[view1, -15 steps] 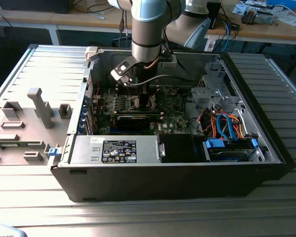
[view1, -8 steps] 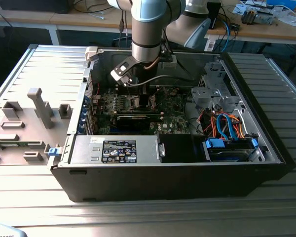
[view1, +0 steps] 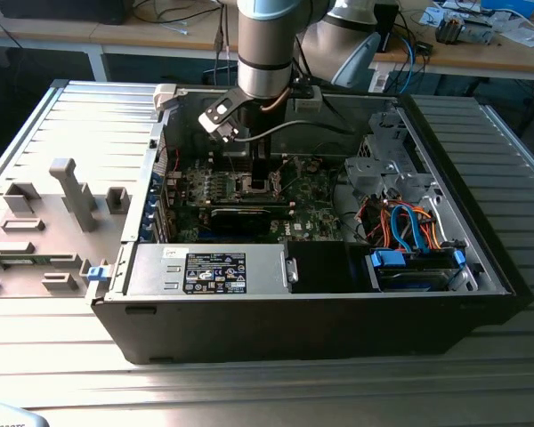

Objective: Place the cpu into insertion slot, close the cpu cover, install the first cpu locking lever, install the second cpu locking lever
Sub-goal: 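Place the cpu into insertion slot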

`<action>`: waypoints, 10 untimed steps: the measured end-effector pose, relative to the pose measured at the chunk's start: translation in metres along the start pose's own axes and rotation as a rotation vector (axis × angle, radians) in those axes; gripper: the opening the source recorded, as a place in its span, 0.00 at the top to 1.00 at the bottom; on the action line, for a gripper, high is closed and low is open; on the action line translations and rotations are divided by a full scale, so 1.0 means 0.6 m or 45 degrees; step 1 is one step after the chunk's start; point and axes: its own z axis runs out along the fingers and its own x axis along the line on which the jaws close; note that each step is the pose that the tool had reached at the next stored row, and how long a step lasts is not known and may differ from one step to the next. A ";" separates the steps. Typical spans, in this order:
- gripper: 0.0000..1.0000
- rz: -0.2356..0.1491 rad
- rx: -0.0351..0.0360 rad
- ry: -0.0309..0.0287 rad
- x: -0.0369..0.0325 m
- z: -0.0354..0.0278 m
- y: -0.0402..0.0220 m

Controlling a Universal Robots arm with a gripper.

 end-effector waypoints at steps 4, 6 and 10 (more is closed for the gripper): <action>0.46 0.000 -0.0001 0.0004 0.000 -0.002 0.000; 0.58 0.000 0.0001 0.0001 0.000 -0.003 0.000; 0.76 -0.005 -0.0001 0.0002 -0.002 -0.002 0.001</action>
